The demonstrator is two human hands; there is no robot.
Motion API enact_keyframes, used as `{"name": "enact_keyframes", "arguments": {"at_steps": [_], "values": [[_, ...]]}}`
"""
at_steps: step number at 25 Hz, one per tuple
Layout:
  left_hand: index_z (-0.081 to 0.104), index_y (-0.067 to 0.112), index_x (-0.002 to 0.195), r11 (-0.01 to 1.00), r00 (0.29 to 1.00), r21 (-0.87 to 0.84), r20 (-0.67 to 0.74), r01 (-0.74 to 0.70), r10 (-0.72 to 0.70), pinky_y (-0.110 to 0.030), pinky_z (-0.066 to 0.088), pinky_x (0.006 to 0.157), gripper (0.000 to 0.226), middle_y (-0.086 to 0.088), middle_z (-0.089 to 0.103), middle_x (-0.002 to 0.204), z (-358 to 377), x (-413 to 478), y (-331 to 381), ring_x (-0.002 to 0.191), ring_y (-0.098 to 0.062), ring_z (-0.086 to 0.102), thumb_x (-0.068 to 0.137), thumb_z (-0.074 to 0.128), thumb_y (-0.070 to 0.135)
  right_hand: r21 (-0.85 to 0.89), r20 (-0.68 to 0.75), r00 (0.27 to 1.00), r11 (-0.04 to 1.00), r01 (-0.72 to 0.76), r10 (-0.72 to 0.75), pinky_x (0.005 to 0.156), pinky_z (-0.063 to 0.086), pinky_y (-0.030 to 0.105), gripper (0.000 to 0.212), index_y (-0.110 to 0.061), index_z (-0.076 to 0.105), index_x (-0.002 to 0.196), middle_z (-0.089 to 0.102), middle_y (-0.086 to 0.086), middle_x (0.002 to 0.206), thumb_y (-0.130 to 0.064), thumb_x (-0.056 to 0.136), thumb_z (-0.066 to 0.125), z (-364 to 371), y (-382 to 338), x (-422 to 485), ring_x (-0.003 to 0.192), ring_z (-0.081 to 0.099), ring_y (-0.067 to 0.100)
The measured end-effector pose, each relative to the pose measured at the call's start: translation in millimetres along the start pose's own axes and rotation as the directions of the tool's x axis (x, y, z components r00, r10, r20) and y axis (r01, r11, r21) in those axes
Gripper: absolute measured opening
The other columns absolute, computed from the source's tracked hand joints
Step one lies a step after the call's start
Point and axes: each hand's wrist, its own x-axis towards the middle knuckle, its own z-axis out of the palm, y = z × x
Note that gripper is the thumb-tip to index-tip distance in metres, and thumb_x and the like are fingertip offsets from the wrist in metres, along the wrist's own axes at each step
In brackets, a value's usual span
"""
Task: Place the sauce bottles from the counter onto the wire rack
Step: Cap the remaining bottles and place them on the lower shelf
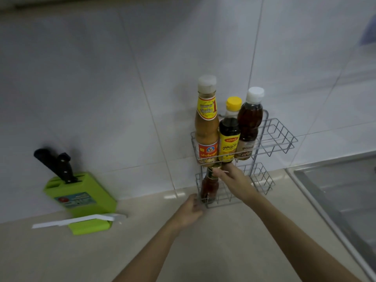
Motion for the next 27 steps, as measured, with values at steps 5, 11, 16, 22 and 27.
{"name": "enact_keyframes", "arguments": {"at_steps": [5, 11, 16, 22, 27], "values": [[0.033, 0.01, 0.143, 0.997, 0.997, -0.022, 0.029, -0.069, 0.069, -0.024, 0.041, 0.1, 0.065, -0.006, 0.049, 0.142, 8.4, 8.4, 1.9, 0.124, -0.013, 0.049, 0.082, 0.05, 0.0, -0.065, 0.004, 1.0, 0.998, 0.02, -0.02, 0.087, 0.046, 0.031, 0.032, -0.013, 0.051, 0.125, 0.063, 0.001, 0.115, -0.03, 0.099, 0.045, 25.0, -1.8, 5.9, 0.108, 0.059, 0.02], [0.027, 0.016, 0.147, 0.995, 0.993, 0.014, 0.067, -0.098, 0.096, -0.036, 0.036, 0.114, 0.078, -0.003, 0.046, 0.146, 6.4, 12.8, -2.0, 0.136, -0.016, 0.042, 0.073, 0.05, 0.009, -0.073, 0.012, 1.0, 0.997, -0.015, 0.016, 0.097, 0.047, 0.04, 0.036, -0.016, 0.048, 0.13, 0.063, 0.004, 0.123, -0.033, 0.098, 0.047, 24.1, -2.1, 3.4, 0.114, 0.059, 0.021], [0.041, 0.003, 0.138, 0.986, 0.994, 0.127, 0.017, -0.107, 0.106, -0.025, 0.038, 0.104, 0.05, 0.0, 0.049, 0.136, -1.3, 8.3, -1.2, 0.129, -0.017, 0.048, 0.089, 0.05, -0.001, 0.086, 0.179, 0.978, 0.988, -0.126, 0.109, 0.105, 0.04, 0.036, 0.052, -0.022, 0.032, 0.145, 0.055, -0.002, 0.137, -0.036, 0.097, 0.048, 8.2, -4.0, -0.6, 0.123, 0.051, 0.012], [0.051, 0.011, 0.121, 0.969, 0.998, 0.239, 0.02, -0.059, 0.056, -0.03, 0.042, 0.097, 0.03, -0.013, 0.054, 0.123, -17.9, -18.2, -10.5, 0.114, -0.025, 0.054, 0.092, 0.057, 0.014, 0.09, 0.113, 0.968, 0.968, -0.233, 0.223, 0.099, 0.034, 0.026, 0.06, -0.01, 0.024, 0.148, 0.04, 0.008, 0.149, -0.035, 0.098, 0.046, 13.2, 13.6, -41.2, 0.129, 0.041, 0.015], [0.055, 0.004, 0.125, 0.937, 0.994, 0.333, 0.021, -0.106, 0.105, -0.034, 0.045, 0.101, 0.035, -0.013, 0.06, 0.128, -32.2, -78.8, -23.3, 0.116, -0.026, 0.058, 0.092, 0.056, 0.016, -0.013, 0.075, 0.984, 0.986, -0.164, 0.164, 0.085, 0.044, 0.015, 0.043, -0.012, 0.047, 0.135, 0.058, 0.006, 0.13, -0.032, 0.097, 0.05, 14.1, 8.3, -88.6, 0.11, 0.055, 0.011]]}}
